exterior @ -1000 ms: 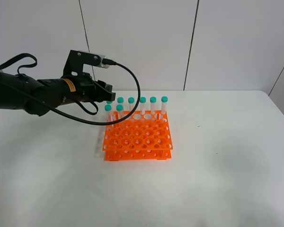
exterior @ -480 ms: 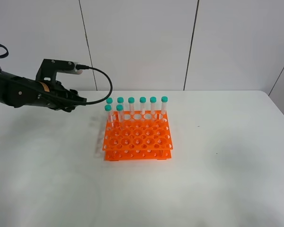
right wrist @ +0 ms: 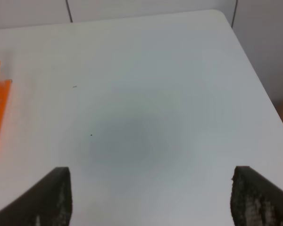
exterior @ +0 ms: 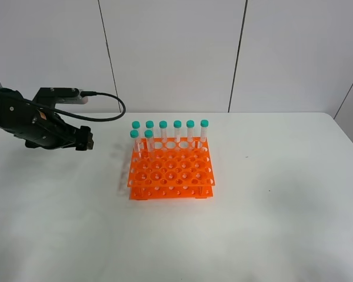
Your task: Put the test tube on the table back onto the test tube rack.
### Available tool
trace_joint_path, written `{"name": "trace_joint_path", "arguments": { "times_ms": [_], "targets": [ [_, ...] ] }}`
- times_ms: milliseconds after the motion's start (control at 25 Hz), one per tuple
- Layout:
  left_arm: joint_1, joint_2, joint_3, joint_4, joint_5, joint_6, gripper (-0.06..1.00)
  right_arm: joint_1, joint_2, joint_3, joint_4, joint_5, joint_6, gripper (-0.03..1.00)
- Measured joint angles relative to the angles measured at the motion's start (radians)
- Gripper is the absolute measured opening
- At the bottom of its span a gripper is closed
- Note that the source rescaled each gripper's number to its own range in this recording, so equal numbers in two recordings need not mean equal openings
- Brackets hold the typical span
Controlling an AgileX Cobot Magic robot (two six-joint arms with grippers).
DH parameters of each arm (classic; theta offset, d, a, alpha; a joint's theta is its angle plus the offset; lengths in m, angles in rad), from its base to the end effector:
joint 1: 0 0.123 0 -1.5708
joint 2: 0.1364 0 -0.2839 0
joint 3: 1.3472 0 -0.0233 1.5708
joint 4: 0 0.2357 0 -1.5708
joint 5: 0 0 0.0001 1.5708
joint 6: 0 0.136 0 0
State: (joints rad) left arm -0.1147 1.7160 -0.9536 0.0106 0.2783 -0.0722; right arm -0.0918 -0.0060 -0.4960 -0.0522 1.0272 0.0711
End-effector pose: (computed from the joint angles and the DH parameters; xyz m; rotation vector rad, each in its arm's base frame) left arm 0.3538 -0.0404 0.1556 0.0654 2.5248 -0.0674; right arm 0.0239 -0.0083 0.2526 0.1648 2.0018 -0.0753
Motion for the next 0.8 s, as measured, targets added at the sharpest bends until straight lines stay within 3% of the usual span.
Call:
{"name": "trace_joint_path", "arguments": {
  "times_ms": [160, 360, 800],
  "targets": [
    [0.0, 0.0, 0.0, -0.024, 0.103, 0.082, 1.0, 0.0, 0.0, 0.0, 0.0, 0.0, 0.0, 0.81],
    [0.0, -0.058, 0.0, -0.058, 0.359, 0.195, 1.0, 0.0, 0.0, 0.0, 0.0, 0.0, 0.0, 0.81],
    [0.0, -0.2, 0.0, 0.046, 0.904, 0.208, 1.0, 0.0, 0.0, 0.0, 0.0, 0.0, 0.0, 0.81]
  ]
}}
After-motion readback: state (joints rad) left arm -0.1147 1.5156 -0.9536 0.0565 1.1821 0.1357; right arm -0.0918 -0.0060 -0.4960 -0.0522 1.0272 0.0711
